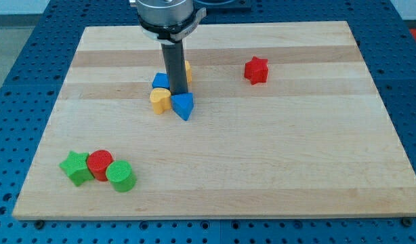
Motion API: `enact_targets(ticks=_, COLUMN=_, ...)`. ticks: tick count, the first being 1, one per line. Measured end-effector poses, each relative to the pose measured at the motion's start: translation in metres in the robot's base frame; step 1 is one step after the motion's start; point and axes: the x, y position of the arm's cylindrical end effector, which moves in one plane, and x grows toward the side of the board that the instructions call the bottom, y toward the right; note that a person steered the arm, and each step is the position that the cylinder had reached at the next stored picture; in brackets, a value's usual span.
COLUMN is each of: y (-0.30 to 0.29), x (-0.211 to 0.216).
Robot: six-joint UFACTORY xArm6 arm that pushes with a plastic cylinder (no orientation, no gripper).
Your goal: Push the blue triangle below the yellow heart
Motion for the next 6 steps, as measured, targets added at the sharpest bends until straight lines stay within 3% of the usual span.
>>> enact_targets(ticks=3, y=0.055, x=0.004)
enact_targets(ticks=6, y=0.005, x=0.027)
